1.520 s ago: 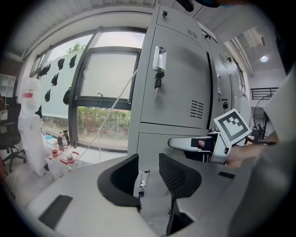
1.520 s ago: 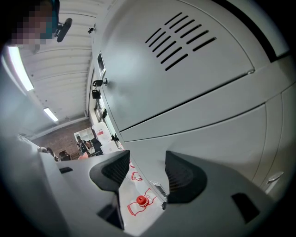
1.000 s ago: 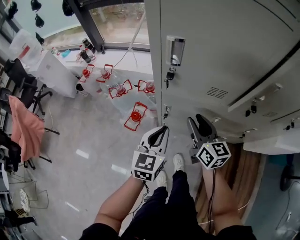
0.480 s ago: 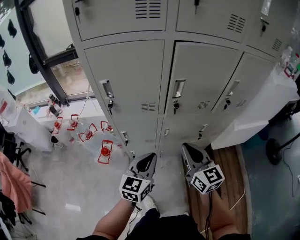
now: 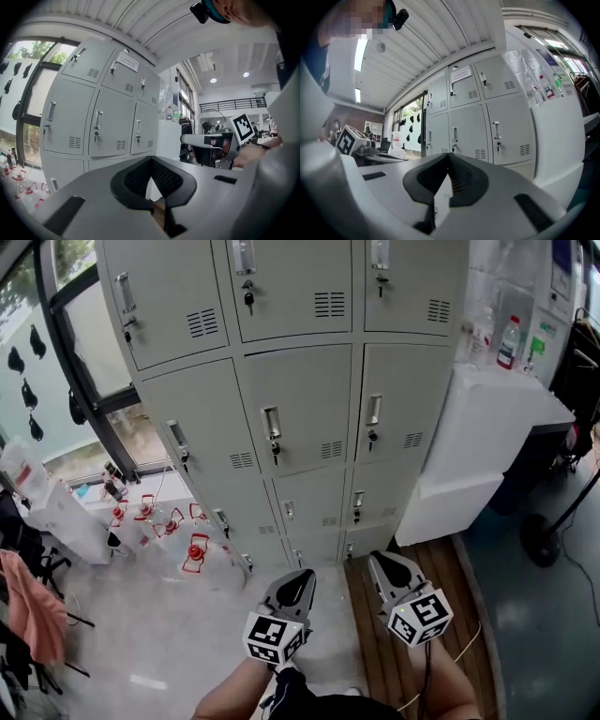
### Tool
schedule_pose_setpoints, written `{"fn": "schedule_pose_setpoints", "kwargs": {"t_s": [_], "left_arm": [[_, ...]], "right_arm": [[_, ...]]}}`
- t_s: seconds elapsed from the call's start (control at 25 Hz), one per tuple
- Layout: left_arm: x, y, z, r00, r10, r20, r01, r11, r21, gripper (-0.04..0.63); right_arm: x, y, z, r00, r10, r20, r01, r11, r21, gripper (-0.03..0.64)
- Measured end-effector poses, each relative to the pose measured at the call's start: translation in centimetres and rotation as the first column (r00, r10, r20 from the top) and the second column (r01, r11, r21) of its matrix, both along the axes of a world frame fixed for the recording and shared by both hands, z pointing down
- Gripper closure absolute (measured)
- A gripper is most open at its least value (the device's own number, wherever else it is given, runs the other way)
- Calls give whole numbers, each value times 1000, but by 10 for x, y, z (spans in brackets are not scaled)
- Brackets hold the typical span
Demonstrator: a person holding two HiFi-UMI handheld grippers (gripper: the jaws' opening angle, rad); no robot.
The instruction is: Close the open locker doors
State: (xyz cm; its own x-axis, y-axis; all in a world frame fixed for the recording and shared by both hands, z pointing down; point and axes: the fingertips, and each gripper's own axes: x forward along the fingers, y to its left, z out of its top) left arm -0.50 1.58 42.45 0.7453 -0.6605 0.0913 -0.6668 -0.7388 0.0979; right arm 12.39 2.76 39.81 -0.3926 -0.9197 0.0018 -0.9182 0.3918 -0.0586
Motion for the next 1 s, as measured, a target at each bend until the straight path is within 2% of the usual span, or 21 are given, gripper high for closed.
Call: {"fn": "schedule_pose_setpoints", "kwargs": {"t_s": [0.16,0.32,0.48,0.68,1.0], "left_arm": [[22,60,-3,999,-50,12,50,999,-6,581],[17,102,-4,994,-103,29,103,995,-11,581],[-15,129,-10,984,-175,37,176,984,-1,581],[-62,151,-28,972,-234,-2,234,972,-4,581],[-129,188,-40,977,-213,-14,214,976,31,581]], "right_arm": [[19,55,2,999,-51,-14,51,999,-6,611],[16,87,2,994,-110,7,110,994,0,611],[-8,109,-5,986,-165,34,165,986,19,611],[-51,127,-13,978,-203,51,201,979,27,612],[-115,166,-19,984,-171,48,170,985,28,612]]}}
